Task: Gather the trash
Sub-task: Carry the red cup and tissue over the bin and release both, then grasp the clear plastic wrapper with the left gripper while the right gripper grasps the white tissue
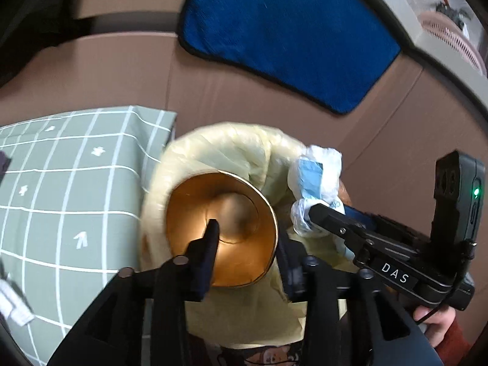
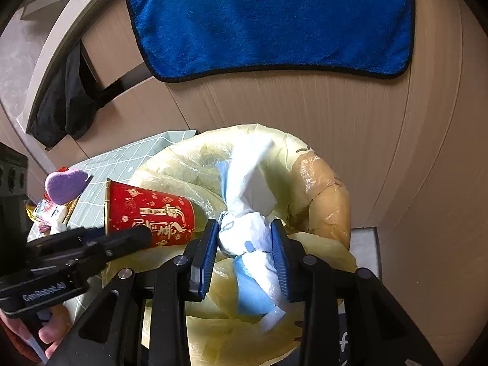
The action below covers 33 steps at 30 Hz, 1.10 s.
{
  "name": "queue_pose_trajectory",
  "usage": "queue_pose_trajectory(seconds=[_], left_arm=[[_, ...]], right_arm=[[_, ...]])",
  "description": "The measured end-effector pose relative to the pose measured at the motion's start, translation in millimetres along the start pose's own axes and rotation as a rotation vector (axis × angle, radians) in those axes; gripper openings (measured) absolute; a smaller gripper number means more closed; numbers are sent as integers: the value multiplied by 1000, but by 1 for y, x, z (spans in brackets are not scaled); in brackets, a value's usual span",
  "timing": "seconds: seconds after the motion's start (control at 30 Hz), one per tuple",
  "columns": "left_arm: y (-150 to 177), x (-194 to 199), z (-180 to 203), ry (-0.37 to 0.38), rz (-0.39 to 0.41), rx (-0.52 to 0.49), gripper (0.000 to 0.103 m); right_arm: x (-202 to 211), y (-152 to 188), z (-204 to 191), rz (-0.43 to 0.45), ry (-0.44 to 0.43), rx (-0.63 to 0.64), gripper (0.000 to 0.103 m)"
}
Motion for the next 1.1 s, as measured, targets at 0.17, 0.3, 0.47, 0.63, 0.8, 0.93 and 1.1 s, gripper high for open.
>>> queue_pose_trajectory(seconds=[0.17,0.3,0.47,0.63,0.8,0.93,1.1], left_arm=[[-1,42,-8,-23,116,59,44],[2,90,-8,-86,260,73,44],[8,151,-4,-153,407,68,44],[30,209,-12,-264,498,82,44],[61,261,-47,-335,571,209,44],[89,294,-93,-451,630,375,44],[114,293,-159,-550,553,568,44]], right_arm=[[17,-5,-9,77,-26,8,49],[32,-12,-21,118,8,42,56],[49,-15,-52,98,-28,121,56],[72,-15,-94,129,-43,210,53],[91,-13,-143,165,-152,263,53],[97,-2,-191,182,-229,353,53],[75,17,-243,139,-274,463,53]])
Point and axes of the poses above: each gripper's, at about its wrist camera, not at the fingertips, and x roughly against the way its jaws point, z to its right, y to its underside, the point moved 3 cm from there along -x, roughly the way its jaws point, and after that the axes turned 2 degrees about -y, right-handed, at the moved point
